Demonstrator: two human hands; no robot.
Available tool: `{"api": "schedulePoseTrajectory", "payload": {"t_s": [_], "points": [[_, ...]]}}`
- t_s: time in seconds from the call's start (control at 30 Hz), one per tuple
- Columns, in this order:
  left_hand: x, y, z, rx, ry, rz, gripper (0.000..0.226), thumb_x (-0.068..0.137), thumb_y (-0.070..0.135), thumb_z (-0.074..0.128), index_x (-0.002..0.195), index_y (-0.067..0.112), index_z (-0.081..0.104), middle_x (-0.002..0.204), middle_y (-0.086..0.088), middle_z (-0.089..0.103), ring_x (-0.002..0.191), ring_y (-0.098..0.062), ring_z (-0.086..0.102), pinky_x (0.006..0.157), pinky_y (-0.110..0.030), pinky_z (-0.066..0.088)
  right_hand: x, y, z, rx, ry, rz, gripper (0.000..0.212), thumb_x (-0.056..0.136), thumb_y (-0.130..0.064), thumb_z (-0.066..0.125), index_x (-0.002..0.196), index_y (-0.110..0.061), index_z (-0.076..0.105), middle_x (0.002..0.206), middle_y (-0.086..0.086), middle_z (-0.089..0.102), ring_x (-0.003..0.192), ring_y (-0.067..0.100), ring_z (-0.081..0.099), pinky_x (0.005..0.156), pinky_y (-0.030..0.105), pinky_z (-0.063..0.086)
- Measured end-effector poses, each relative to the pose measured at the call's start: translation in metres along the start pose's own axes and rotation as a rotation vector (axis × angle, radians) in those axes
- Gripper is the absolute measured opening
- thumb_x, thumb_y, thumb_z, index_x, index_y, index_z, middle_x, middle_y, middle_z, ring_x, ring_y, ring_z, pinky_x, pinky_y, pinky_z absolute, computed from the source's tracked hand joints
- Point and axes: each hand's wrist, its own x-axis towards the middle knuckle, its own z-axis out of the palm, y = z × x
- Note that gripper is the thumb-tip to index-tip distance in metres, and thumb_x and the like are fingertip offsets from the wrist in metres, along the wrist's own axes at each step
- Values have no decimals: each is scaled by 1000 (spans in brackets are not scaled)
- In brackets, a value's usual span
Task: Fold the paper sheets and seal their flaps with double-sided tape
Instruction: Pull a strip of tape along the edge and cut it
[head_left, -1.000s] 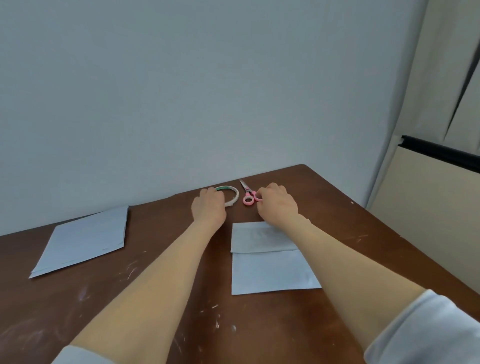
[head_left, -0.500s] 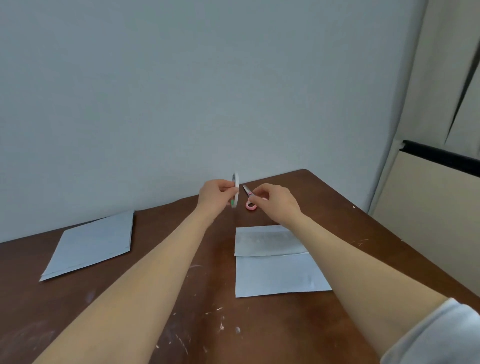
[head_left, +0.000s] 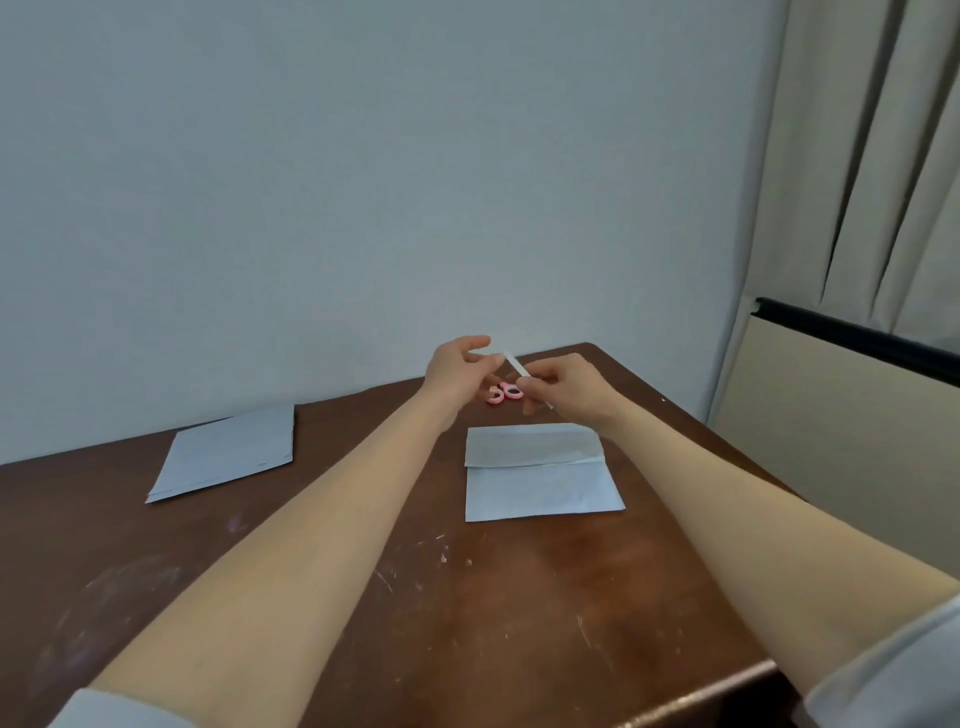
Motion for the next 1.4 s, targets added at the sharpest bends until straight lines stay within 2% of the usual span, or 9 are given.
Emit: {"api": "schedulePoseTrajectory", "payload": {"t_s": [0.2, 0.33, 0.5, 0.67, 0.8, 0.97, 1.07, 1.17, 1.4], "points": [[-12, 1, 3, 5, -7, 34, 23, 89, 9, 64, 111, 4, 67, 108, -11, 67, 71, -13, 65, 46, -12, 48, -11, -3, -7, -27, -49, -11, 39, 94, -26, 59, 56, -36, 64, 58, -7, 62, 54, -2, 58, 65, 22, 44], [-12, 0, 4, 9, -2, 15, 15, 87, 7, 66, 102, 5, 69, 92, -8, 68, 68, -10, 64, 46, -12, 47, -12, -2, -9, -13, -86, 11, 30, 95, -28, 57, 74, -12, 71, 59, -1, 59, 53, 1, 52, 61, 18, 42], [-9, -3, 8, -1, 16, -54, 9, 86, 11, 67, 95, 9, 70, 88, -5, 68, 72, -11, 62, 47, -13, 48, -14, -1, -10, 20, -76, 29, 31, 96, -27, 56, 74, -13, 73, 56, 3, 52, 54, 9, 44, 58, 19, 39], [-5, -3, 14, -109, 8, -153, 19, 85, 12, 68, 103, 4, 68, 89, -8, 67, 76, -15, 62, 55, -19, 52, -7, -6, -15, 89, 20, 129, 62, 96, -21, 51, 34, -23, 57, 52, -1, 44, 51, 11, 35, 55, 22, 30], [-6, 1, 16, -189, -5, -230, 11, 85, 10, 68, 95, 4, 66, 80, -5, 68, 69, -14, 64, 59, -23, 53, -1, -4, -19, 92, 75, 185, 46, 90, -24, 55, 46, -20, 65, 59, 6, 47, 55, 15, 35, 57, 28, 31], [-8, 3, 17, -226, -13, -297, 9, 86, 5, 65, 94, 2, 62, 80, -8, 68, 65, -17, 66, 57, -24, 56, -1, -2, -23, 153, 30, 233, 34, 91, -18, 51, 64, -8, 69, 46, -2, 42, 50, 14, 29, 51, 25, 26], [-7, -1, 16, -224, 16, -313, 10, 86, 4, 64, 95, 1, 62, 81, -8, 66, 66, -16, 66, 57, -25, 57, -1, -1, -27, 108, 60, 265, 32, 89, -23, 57, 62, -9, 66, 39, -7, 38, 48, 12, 30, 50, 23, 26], [-6, -6, 13, -208, 55, -336, 4, 87, 2, 63, 83, 1, 61, 78, -9, 64, 65, -15, 64, 63, -28, 57, 0, 5, -31, 13, 105, 265, 36, 87, -31, 63, 54, -16, 66, 33, -12, 31, 46, 10, 31, 51, 23, 28], [-6, -21, 15, -192, 77, -378, 9, 87, 3, 64, 78, 4, 60, 78, -7, 63, 68, -14, 61, 61, -28, 55, 5, 13, -28, 24, 117, 287, 31, 84, -26, 58, 58, -14, 71, 32, -11, 36, 48, 12, 28, 52, 24, 29]]}}
